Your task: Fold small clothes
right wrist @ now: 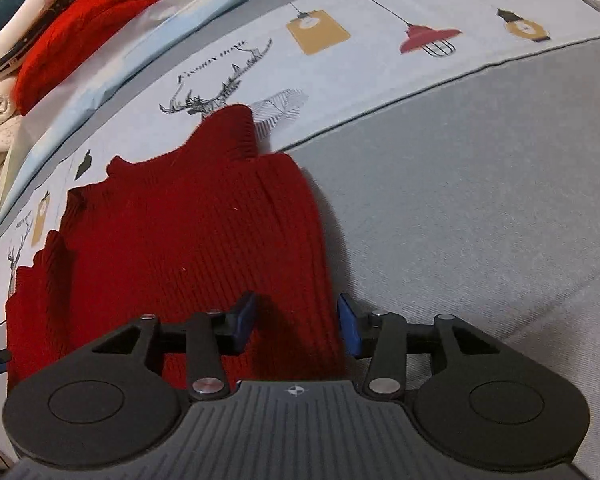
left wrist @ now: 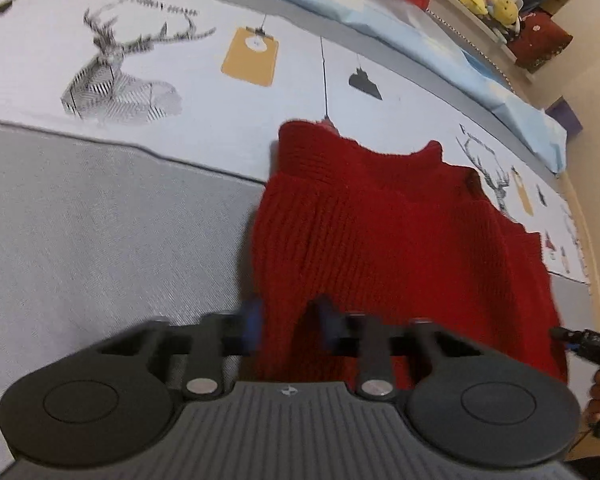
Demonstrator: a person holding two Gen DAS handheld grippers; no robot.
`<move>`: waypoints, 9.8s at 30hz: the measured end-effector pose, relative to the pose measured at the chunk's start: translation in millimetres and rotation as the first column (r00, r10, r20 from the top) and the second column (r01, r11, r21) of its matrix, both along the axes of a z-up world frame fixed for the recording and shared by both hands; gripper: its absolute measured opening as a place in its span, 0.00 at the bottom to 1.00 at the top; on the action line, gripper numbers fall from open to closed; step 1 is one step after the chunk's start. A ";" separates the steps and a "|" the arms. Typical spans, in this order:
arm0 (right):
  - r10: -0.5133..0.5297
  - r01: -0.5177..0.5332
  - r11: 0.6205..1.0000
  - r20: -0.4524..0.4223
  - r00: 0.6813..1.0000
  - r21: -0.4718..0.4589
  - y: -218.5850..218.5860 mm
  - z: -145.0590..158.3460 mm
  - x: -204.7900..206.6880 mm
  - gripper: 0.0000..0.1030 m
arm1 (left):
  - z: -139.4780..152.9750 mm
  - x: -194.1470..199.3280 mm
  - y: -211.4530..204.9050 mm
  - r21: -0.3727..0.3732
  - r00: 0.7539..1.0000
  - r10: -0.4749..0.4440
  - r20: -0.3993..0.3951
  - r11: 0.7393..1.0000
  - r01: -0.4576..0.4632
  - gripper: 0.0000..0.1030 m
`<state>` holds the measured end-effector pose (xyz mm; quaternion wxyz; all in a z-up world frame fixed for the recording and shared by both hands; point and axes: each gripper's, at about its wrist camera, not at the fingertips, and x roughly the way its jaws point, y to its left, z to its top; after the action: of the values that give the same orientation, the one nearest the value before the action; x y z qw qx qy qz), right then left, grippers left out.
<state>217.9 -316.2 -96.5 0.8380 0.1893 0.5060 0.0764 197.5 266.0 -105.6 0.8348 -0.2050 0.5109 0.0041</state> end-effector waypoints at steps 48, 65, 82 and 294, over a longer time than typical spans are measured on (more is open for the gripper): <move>-0.102 0.102 0.995 0.222 0.970 0.009 -7.9 67.5 -90.8 0.12 | 61.7 -96.1 -26.3 0.176 0.990 -0.087 0.110 0.982 0.067 0.13; 0.038 -0.057 0.965 -0.077 0.996 -0.257 28.6 -13.7 -78.5 0.38 | 11.7 -78.0 -65.5 0.258 0.964 -0.209 -0.161 0.934 0.246 0.55; 0.033 -0.038 0.937 -0.022 0.999 -0.347 28.8 -5.9 -81.8 0.47 | 23.6 -84.5 -28.9 0.245 0.987 -0.069 -0.144 0.964 0.103 0.74; 0.055 -0.011 0.949 -0.131 0.990 0.316 46.5 -22.3 -23.3 0.89 | 36.2 18.1 -148.8 -0.149 0.971 -0.214 -0.108 0.969 0.198 1.00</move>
<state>194.7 -269.7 -118.8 0.7587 0.3168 0.5472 0.1570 215.6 117.2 -69.4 0.7815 -0.2070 0.5791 -0.1052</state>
